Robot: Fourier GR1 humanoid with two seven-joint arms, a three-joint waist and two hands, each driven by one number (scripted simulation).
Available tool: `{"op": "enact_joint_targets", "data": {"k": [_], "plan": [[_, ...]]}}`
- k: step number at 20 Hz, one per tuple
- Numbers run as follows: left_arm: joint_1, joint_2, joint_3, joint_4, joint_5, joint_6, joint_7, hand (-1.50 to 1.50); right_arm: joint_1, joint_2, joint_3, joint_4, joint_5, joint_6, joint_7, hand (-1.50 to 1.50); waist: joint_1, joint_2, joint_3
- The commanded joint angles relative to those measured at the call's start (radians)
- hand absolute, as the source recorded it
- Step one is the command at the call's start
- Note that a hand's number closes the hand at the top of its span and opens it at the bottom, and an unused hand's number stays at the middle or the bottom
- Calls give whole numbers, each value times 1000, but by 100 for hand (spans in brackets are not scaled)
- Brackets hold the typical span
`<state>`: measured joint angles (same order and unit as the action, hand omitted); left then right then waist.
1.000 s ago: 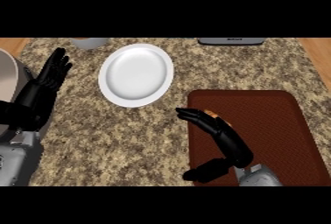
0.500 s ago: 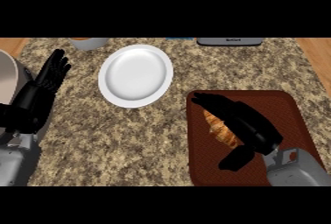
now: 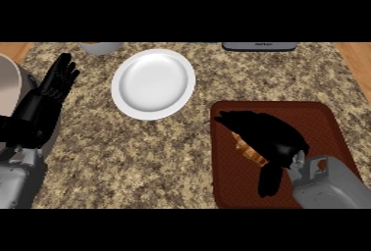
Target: Pick the croissant from the tray and place it in the plate
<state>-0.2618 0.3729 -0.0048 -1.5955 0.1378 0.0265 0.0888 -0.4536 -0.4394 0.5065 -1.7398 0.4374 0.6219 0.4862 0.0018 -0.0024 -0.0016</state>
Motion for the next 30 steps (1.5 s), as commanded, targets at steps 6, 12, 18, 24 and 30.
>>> {"op": "enact_joint_targets", "data": {"k": [6, 12, 18, 24, 30], "plan": [[-1, -39, 22, 23, -41, -18, -19, 0, 9, 85, 27, 80, 200, 18, 49, -150, -1, 2, 1], [7, -72, 3, -68, -85, 14, 66, 0, 26, 56, -31, 145, 264, 54, -5, -150, 0, 2, 2], [-26, -27, 88, -1, -35, -83, 26, 0, -18, 93, -59, 356, 352, -15, -152, -150, 4, 4, 2], [-29, -64, 96, 22, -59, -84, 24, 0, 42, 140, -42, 377, 416, 10, -195, -150, 0, 3, 2], [-40, -104, 76, 50, -90, -87, 15, 0, 8, 193, -41, 568, 548, -116, -254, -150, 2, 4, 2]]}}
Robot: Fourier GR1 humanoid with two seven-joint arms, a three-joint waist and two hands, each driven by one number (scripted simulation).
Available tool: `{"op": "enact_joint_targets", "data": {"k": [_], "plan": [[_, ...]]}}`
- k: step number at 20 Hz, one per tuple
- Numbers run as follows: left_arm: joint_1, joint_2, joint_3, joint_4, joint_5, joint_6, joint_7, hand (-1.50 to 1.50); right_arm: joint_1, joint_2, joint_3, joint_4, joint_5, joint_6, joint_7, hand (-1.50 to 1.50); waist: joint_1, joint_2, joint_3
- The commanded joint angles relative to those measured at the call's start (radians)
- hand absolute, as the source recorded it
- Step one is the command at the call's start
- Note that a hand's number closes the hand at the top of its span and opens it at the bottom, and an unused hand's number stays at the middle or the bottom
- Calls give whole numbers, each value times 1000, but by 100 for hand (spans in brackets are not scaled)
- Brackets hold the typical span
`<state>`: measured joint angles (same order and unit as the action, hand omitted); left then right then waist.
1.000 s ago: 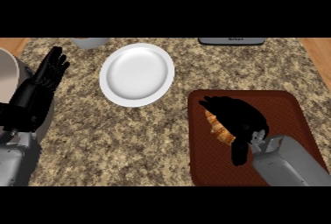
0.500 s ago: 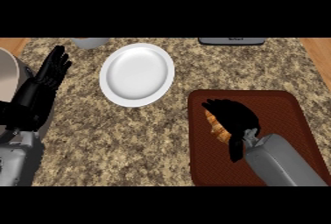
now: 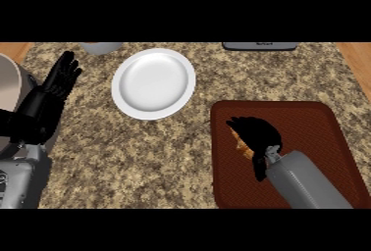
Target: Pick the croissant from the tray and place it in the plate
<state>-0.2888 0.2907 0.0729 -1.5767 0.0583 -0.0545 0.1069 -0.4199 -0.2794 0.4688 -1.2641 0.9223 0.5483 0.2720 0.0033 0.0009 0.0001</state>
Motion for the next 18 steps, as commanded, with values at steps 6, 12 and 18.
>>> {"op": "enact_joint_targets", "data": {"k": [6, 12, 18], "plan": [[-64, 7, 27, 24, -17, 1, 37, 0, -9, 32, -19, 91, 84, -230, -170, 150, -6, 1, 1], [-24, -7, 22, 5, -11, -23, 5, 0, -49, 10, -106, 193, 150, -436, -214, 150, -1, 2, 0], [51, -15, 15, -45, -20, -14, 0, 0, -113, -163, -380, 296, 97, -455, -46, 150, 4, 4, 1]]}}
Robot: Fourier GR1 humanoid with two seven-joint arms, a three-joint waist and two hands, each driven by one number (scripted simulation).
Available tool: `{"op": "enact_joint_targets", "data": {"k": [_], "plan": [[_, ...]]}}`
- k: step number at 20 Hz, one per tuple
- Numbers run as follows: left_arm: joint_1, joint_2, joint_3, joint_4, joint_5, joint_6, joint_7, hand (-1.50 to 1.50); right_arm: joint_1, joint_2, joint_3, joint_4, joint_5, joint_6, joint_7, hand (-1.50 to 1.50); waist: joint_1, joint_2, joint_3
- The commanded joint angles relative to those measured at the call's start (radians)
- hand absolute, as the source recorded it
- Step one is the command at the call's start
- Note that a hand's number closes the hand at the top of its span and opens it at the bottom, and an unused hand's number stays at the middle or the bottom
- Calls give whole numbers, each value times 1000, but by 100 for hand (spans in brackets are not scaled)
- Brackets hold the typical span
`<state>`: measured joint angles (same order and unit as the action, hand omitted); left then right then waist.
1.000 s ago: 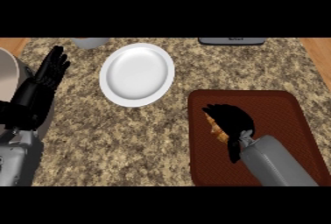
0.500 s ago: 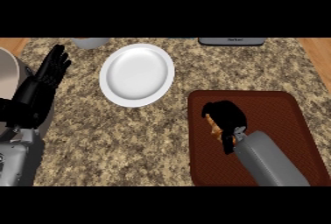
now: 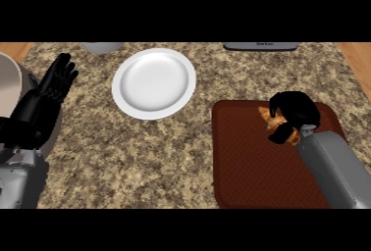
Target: Pick the croissant from the tray and place it in the plate
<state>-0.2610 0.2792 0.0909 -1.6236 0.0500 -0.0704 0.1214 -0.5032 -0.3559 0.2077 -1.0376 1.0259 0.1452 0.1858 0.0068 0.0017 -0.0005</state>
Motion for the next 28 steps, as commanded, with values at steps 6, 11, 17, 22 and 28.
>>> {"op": "enact_joint_targets", "data": {"k": [6, 11, 17, 22, 28], "plan": [[-52, -6, 1, -11, -9, 7, 54, 0, -124, -63, -168, 114, -23, -143, -54, 150, 0, 0, 1], [-27, -29, -19, -20, -32, 22, 39, 0, -156, 29, -158, -64, -104, -120, -82, 150, -4, -3, 1], [-11, 10, 36, 14, 1, -16, 3, 0, -199, 141, -185, -236, -272, -35, -103, 150, -10, -6, 0], [-21, -43, -15, 38, -42, 4, -26, 0, -294, 212, -140, -262, -267, 22, -14, 150, -6, -3, 0], [-50, -55, -14, 76, -54, 9, -29, 0, -419, 347, -115, -104, -225, -62, 25, 150, 1, 1, 0]]}}
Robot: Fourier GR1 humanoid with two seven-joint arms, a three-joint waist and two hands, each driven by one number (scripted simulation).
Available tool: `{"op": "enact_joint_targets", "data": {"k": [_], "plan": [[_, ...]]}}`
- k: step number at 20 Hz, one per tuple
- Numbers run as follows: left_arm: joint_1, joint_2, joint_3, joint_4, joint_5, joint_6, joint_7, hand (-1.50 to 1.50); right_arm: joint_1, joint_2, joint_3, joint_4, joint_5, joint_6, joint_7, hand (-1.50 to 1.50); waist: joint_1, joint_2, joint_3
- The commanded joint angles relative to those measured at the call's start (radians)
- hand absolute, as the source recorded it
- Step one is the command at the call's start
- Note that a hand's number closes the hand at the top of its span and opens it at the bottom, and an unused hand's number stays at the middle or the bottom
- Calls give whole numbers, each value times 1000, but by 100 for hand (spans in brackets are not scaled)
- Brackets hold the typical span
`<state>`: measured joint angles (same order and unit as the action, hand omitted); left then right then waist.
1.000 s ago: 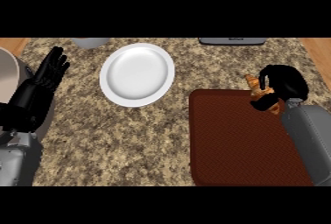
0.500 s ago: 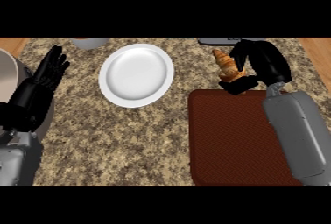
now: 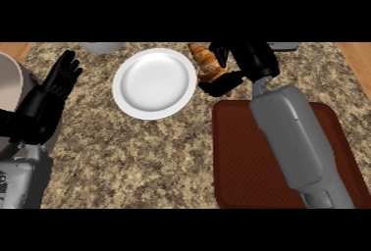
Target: Pick the croissant from the tray and place it in the plate
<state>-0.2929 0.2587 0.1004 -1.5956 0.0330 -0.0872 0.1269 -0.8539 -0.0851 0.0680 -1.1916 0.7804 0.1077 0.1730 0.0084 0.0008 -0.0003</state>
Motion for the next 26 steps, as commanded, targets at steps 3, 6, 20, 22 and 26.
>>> {"op": "enact_joint_targets", "data": {"k": [3, 6, 20, 22, 26], "plan": [[2, -13, -12, -35, 2, -8, 19, 0, -140, 83, 58, 164, -66, -121, 77, 150, 18, 1, 0], [23, -14, -10, 9, -6, -25, -51, 0, -240, 84, 75, 322, -127, -162, 58, 150, 28, 6, 0], [-81, -27, -35, 47, -4, -41, -19, 0, -425, 85, 269, 788, -320, -405, 1, 150, 101, 30, -1], [-116, -32, -39, 48, -20, -19, 3, 0, -450, 85, 288, 843, -295, -366, -2, 150, 114, 38, -2], [-112, -68, -86, 48, -38, -19, -9, 0, -393, 85, 257, 832, -422, -451, 22, -150, 139, 41, -1]]}}
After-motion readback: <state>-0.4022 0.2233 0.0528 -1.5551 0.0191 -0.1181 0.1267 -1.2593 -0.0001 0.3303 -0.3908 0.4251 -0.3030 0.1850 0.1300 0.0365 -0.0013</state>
